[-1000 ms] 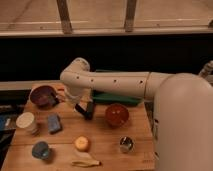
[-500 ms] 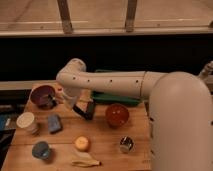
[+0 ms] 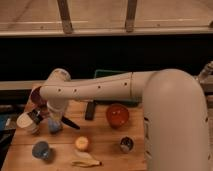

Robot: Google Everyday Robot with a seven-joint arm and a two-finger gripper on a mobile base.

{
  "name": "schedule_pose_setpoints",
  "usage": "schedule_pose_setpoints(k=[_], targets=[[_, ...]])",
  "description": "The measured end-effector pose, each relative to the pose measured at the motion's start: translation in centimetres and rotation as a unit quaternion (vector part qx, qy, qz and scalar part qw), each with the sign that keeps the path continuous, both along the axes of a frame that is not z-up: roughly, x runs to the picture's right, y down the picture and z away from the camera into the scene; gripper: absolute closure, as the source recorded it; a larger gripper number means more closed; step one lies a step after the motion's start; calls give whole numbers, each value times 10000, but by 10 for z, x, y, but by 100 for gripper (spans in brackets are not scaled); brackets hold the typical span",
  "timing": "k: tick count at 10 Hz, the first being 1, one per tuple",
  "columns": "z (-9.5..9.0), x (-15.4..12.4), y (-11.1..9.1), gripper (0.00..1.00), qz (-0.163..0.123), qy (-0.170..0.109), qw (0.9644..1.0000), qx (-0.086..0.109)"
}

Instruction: Place brush in plastic cup

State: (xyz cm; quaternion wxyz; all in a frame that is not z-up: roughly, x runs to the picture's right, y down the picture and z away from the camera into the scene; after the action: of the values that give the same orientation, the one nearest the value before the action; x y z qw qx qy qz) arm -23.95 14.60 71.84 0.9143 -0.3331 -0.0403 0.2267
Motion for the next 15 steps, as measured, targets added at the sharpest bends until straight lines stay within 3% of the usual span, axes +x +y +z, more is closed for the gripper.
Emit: schedule_pose_setpoints(k=[2,5,11,15], targets=[[-6,-7,20,100,55,-124,9998,-129],[-11,-5,48,100,387,-216,9984,-355],[-12,-2,54,100,481,-228,9977,-421],[-6,-18,60,100,-169,-32,9987,-482]])
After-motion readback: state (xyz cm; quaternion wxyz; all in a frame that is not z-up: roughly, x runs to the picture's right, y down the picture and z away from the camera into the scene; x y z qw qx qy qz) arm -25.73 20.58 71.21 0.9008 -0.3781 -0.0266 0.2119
